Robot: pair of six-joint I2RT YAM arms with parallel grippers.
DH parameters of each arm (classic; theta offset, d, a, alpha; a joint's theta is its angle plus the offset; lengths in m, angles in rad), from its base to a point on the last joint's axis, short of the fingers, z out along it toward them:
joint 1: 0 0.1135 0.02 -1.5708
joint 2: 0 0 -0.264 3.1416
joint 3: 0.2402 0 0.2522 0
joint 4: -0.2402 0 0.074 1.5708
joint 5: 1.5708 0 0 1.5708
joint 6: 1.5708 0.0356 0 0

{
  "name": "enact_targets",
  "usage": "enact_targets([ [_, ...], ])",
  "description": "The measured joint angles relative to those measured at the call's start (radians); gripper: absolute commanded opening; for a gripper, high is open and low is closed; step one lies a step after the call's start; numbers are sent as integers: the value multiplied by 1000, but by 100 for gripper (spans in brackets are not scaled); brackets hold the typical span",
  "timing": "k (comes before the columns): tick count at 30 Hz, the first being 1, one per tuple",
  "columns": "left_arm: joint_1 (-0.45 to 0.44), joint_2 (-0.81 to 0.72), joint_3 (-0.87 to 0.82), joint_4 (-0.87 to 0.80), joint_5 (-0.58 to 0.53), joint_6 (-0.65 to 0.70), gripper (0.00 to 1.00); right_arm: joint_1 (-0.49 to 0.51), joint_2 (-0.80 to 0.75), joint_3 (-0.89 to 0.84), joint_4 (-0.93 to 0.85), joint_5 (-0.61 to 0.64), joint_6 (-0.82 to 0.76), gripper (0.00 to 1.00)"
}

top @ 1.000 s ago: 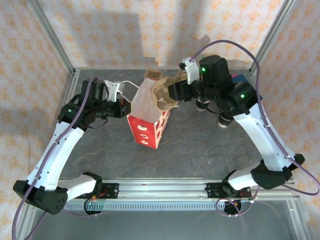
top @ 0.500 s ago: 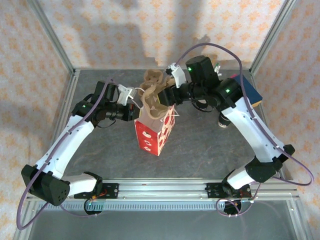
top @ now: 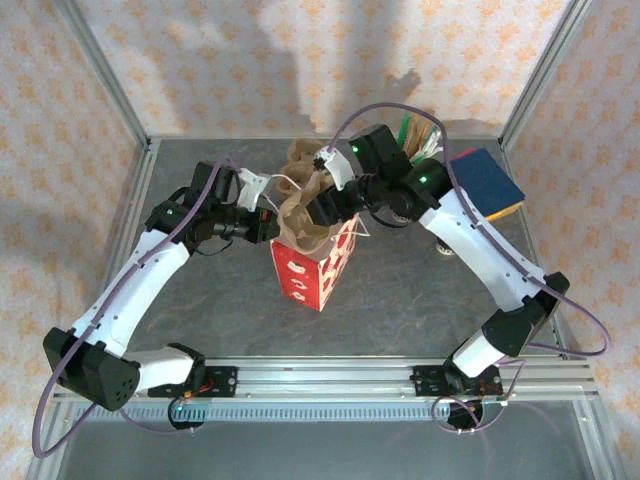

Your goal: Pack the takeout coffee

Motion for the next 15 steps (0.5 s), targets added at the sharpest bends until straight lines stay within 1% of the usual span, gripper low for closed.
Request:
enact_targets([
  [4, 0, 0, 2, -2, 3, 4, 0, 0, 3, -48, 18, 11, -30, 44],
  [9, 0, 0, 6, -5, 18, 16, 0, 0, 11, -123, 25, 65, -51, 45],
  [15, -2, 0, 6, -10, 35, 26, 0, 0, 34, -138, 30, 122, -53, 45],
])
